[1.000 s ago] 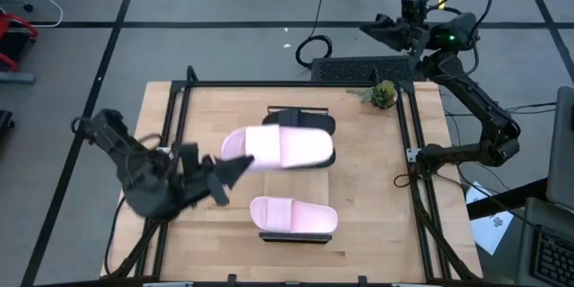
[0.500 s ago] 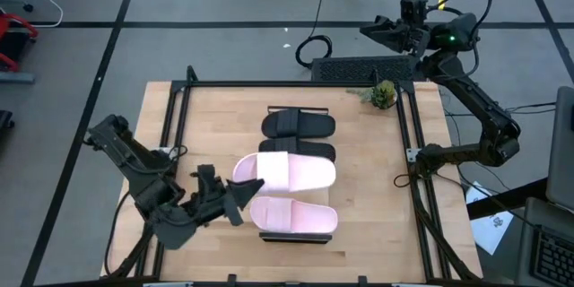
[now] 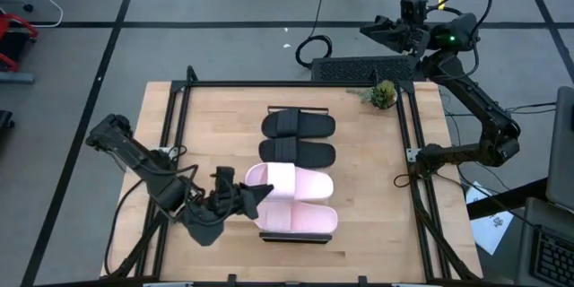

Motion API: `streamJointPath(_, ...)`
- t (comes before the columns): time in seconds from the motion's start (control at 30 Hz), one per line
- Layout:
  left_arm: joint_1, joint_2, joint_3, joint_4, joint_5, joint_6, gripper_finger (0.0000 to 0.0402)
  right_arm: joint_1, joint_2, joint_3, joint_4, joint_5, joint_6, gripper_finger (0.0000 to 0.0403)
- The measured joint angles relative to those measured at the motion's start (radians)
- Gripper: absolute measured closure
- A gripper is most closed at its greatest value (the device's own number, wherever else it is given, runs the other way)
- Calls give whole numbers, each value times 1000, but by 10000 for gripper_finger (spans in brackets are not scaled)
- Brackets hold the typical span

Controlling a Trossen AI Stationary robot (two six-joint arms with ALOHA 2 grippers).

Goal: Pick and place slides into the shelf
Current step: Put the pink slide on the shelf

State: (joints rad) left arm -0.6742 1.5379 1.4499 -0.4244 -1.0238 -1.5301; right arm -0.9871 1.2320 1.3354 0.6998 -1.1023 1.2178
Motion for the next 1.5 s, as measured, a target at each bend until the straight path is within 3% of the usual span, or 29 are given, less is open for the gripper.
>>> streamJointPath(0.8,167,-8,-61,-1,297,108,401,0,0,0,0,-1,1,206)
streamJointPath(1.27,190,-8,-61,14,318,149,401,0,0,0,0,-2,-1,206)
streamJointPath(1.5,191,-7,-60,-75,363,103,401,0,-1,0,0,-2,-2,206)
